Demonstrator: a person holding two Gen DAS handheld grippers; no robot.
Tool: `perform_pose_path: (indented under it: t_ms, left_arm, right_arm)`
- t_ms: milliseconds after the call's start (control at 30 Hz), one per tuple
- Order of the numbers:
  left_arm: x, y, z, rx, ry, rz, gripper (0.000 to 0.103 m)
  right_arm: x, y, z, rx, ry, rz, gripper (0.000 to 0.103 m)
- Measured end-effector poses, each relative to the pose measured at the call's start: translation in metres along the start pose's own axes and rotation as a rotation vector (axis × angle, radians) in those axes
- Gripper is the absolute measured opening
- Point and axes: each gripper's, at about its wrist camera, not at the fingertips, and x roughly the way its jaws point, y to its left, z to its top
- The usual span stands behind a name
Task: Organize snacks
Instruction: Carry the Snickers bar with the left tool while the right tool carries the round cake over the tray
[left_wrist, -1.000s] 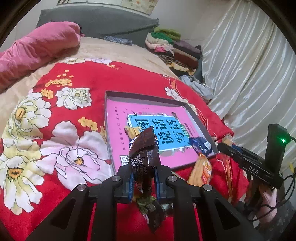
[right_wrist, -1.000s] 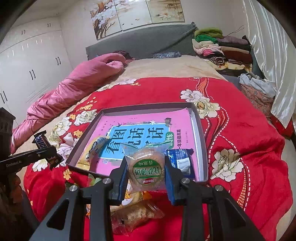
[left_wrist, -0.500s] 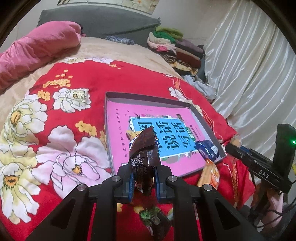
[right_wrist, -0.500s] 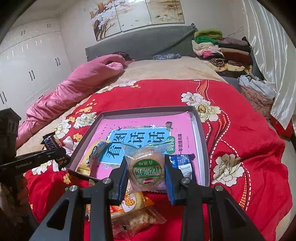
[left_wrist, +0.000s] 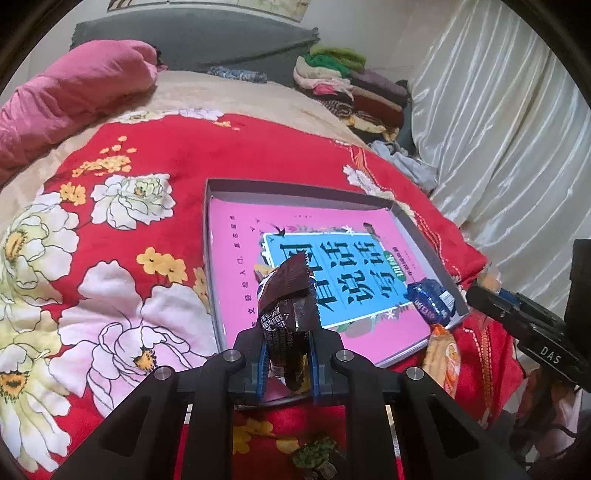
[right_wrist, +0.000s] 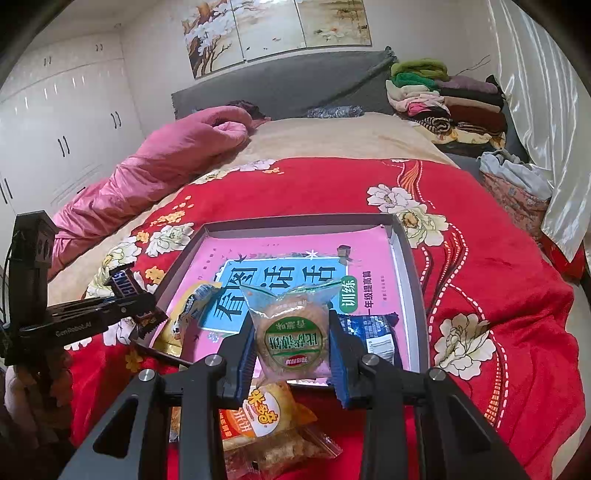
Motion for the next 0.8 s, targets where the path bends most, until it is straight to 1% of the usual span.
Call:
perform_pose_path:
  t_ms: [67, 500, 800]
  left_arm:
    - [0.005, 0.001, 0.0, 0.0, 0.017, 0.005, 0.017]
    - [0.023, 0.001, -0.002, -0.013, 0.069, -0.045, 0.017]
    - [0.031, 0.0, -0.005, -0.018, 0.099, -0.069, 0.017]
  right_arm:
    - [0.003, 0.0, 0.0, 0.003, 0.003, 0.001, 0.035]
    - [0.022, 0.002, 0.004, 0.011, 0.024, 0.001, 0.035]
    - [0.043, 0.004, 0.002, 0.012, 0.072, -0.003, 0.035]
